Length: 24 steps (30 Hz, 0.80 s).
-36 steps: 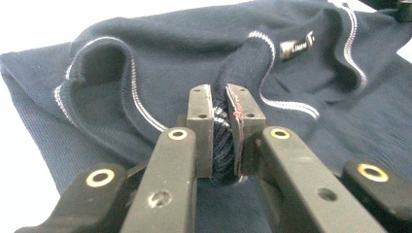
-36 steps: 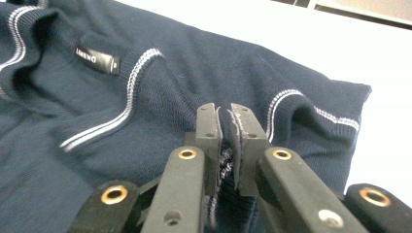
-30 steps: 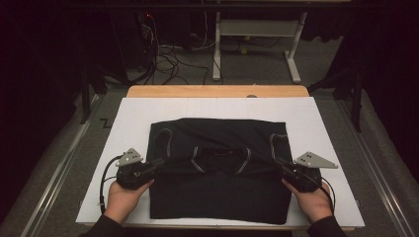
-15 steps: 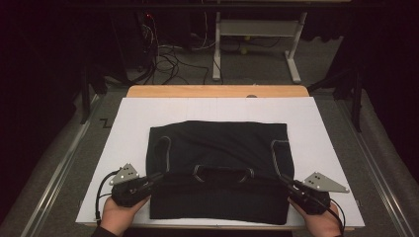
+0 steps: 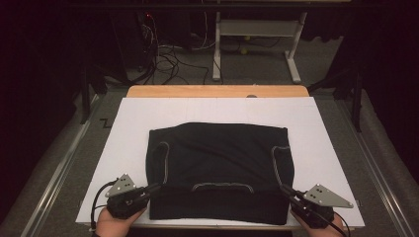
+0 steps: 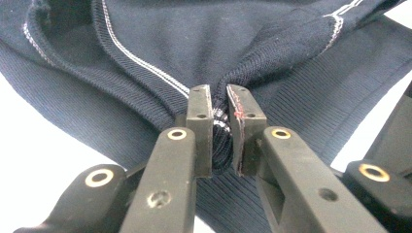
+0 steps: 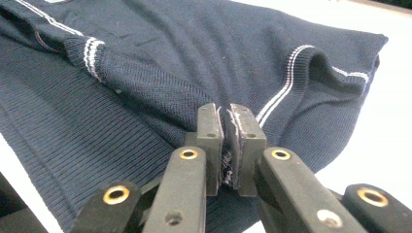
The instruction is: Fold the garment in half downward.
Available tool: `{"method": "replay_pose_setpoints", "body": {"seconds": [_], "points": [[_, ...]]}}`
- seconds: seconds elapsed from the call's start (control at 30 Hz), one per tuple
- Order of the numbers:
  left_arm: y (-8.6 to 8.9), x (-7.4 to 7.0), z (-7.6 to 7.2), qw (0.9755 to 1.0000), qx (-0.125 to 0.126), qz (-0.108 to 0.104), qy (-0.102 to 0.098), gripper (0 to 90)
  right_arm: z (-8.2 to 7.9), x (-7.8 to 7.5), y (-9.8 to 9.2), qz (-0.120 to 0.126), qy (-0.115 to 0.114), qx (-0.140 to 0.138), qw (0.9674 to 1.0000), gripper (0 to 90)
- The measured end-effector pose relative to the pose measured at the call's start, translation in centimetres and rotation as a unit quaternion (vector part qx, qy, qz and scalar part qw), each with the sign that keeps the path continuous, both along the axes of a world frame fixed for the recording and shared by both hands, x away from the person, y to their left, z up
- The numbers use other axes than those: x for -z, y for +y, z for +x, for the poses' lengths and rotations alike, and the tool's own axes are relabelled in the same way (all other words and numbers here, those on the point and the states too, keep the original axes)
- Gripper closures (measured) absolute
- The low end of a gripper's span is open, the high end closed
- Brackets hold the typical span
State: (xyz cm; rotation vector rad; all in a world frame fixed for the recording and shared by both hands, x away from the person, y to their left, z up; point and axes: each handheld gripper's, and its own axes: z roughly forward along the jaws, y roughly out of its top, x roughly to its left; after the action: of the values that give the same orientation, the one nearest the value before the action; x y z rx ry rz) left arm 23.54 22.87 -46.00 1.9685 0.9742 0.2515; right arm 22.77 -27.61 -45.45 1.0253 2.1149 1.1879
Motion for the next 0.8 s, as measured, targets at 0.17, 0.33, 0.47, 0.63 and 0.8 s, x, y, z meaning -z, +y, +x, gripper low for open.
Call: {"method": "replay_pose_setpoints", "body": {"seconds": [0.17, 0.33, 0.47, 0.63, 0.8], "points": [[-0.2, 0.3, -0.5, 0.9998, 0.002, 0.006, 0.019, 74.6, -0.4, 0.2, -0.1, -0.004, 0.005, -0.002, 1.0, 84.0], [-0.6, 0.0, -1.4, 0.9994, -0.014, 0.018, 0.025, 48.8, -0.7, 0.4, -0.1, -0.001, 0.017, -0.006, 0.9998, 67.8], [-2.1, -1.5, -2.7, 0.9997, -0.012, 0.017, -0.017, 36.5, -1.1, -0.2, 0.6, 0.015, 0.003, -0.015, 0.9998, 57.3], [-6.1, -1.5, -1.7, 0.9996, 0.017, 0.018, -0.013, 36.4, -0.8, -0.7, 4.0, 0.021, 0.003, -0.051, 0.9985, 52.2], [-10.7, 0.0, -0.9, 0.9961, 0.057, 0.066, -0.01, 31.5, -0.3, 0.1, 8.4, -0.012, 0.021, -0.087, 0.9959, 47.8]]}}
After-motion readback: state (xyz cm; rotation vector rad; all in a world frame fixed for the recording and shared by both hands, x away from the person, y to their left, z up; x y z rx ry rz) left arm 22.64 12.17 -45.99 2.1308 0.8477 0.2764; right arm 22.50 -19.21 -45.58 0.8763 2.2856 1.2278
